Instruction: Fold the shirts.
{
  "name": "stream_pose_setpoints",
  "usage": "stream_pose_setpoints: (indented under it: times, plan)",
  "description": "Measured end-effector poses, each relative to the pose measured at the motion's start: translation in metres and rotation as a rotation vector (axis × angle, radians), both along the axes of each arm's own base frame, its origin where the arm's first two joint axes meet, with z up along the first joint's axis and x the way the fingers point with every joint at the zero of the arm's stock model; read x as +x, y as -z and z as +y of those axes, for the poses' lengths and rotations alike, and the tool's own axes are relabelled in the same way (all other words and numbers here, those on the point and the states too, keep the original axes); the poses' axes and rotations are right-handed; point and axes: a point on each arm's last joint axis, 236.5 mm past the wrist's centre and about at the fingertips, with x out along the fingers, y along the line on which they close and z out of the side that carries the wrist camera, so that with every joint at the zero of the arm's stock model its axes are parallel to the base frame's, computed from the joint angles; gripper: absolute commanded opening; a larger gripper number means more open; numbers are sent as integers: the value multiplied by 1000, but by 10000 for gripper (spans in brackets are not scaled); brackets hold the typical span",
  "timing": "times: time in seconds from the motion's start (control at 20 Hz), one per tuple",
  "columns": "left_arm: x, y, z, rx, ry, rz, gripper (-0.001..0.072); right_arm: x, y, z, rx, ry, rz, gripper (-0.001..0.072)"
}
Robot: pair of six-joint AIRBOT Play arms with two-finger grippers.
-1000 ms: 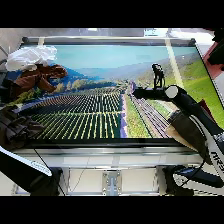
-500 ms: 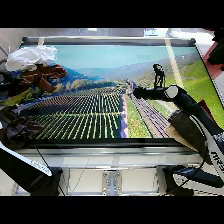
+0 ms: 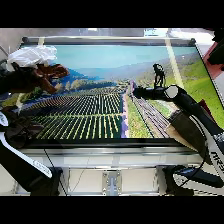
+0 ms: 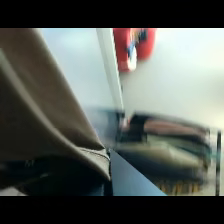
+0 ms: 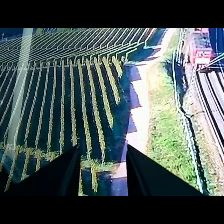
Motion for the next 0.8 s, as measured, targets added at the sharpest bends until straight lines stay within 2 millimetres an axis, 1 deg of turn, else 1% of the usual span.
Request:
stream_pose_setpoints:
  times: [0.1, 0.15, 0.25, 0.35, 0.4, 0.5, 0.6, 0.7, 0.8]
  plan:
    - [-6, -13, -69, -5, 179, -40, 7, 6, -3, -2, 1, 15, -24, 337]
    - [-10, -20, -107, -4, 269, -61, 7, 10, -7, -3, 2, 26, -45, 337]
    - [-22, -28, -182, 15, 433, -87, 7, 26, -22, -10, 5, 62, -109, 337]
    - [-40, -31, -258, 45, 586, -103, 8, 42, -40, -22, 8, 104, -171, 337]
    - [-52, -29, -296, 62, 661, -106, 8, 50, -51, -33, 6, 129, -205, 337]
    - [-77, -24, -363, 100, 781, -113, 7, 63, -72, -57, 2, 179, -255, 337]
    - [-110, -10, -428, 169, 902, -113, 8, 70, -90, -85, -4, 232, -293, 337]
    - [-144, 7, -479, 252, 1008, -118, 7, 72, -103, -114, -13, 283, -314, 337]
    - [-179, 22, -521, 328, 1100, -131, 7, 70, -108, -137, -20, 318, -306, 337]
